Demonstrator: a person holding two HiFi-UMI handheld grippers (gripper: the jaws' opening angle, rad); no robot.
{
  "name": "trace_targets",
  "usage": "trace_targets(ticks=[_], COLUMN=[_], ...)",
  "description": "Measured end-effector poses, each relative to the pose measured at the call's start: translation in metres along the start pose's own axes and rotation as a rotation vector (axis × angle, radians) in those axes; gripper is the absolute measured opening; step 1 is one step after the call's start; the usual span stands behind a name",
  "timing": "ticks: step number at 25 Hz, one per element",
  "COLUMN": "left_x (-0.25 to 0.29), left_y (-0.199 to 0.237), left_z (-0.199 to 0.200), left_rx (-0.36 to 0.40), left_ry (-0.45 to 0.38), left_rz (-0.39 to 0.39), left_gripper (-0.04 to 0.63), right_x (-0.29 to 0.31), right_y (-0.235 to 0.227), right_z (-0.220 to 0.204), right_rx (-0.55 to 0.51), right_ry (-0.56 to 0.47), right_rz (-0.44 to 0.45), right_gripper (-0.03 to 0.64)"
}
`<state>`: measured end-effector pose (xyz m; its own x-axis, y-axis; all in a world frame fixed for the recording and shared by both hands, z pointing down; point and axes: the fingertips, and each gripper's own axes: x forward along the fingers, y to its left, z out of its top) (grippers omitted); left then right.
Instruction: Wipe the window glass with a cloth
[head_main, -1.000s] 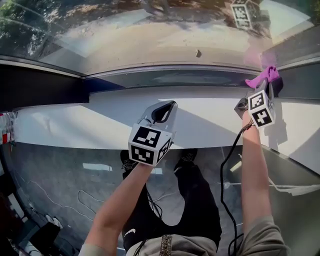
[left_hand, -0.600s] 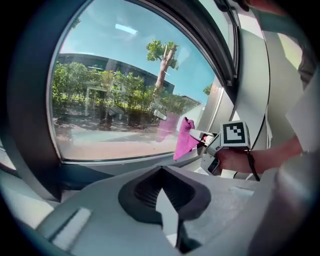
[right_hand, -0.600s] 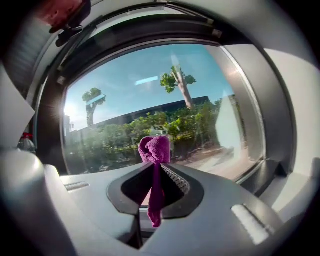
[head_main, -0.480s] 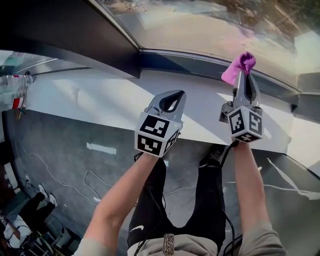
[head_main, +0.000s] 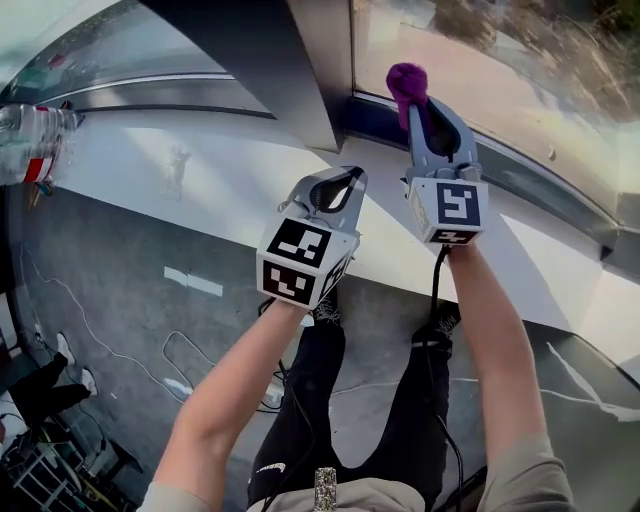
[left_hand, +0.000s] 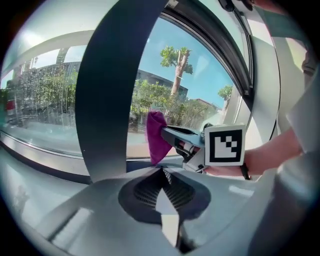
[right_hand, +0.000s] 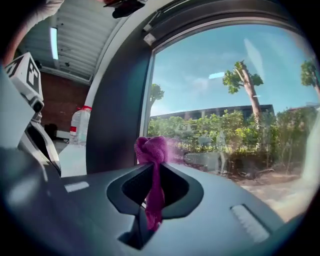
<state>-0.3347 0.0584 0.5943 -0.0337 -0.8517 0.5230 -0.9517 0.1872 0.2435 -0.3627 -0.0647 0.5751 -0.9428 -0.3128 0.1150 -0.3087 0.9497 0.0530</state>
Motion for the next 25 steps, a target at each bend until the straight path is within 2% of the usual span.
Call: trace_targets(ticks=[6,11,14,18,25], left_x=[-0.005,-0.001,0.007,0.023,0.057], left_y=[0.021,0.021,0.015,-0.003,-0.062], left_z=[-0.015,-0.025,-0.026,-0.023,-0.006], left_rx=[0.016,0.021,0.015,0.028,0.050], left_ry=[0.017,0.029,0.034,0.039,0.034], left_rz=[0.000,-0.003,-0.011,-0.025,-0.083], left_gripper=[0.000,0.000,0.000,0.000,0.000], right_x=[0.046,0.053,0.052,0.036,-0.027], right_y=[0.048,0.049,0.042,0.017,-0.064], right_z=[-0.038,-0.084,-0.087,-0.090,-0.095], right_rx=[-0.177,-0.358,-0.414,-0.399,-0.307], right_ry=[0.101,0.291,0.343,0.358,0.360], right_rz=[0.132,0.176,0.189,0.162,0.034], right_gripper=[0.063,0.063,0.064,0.064,0.064])
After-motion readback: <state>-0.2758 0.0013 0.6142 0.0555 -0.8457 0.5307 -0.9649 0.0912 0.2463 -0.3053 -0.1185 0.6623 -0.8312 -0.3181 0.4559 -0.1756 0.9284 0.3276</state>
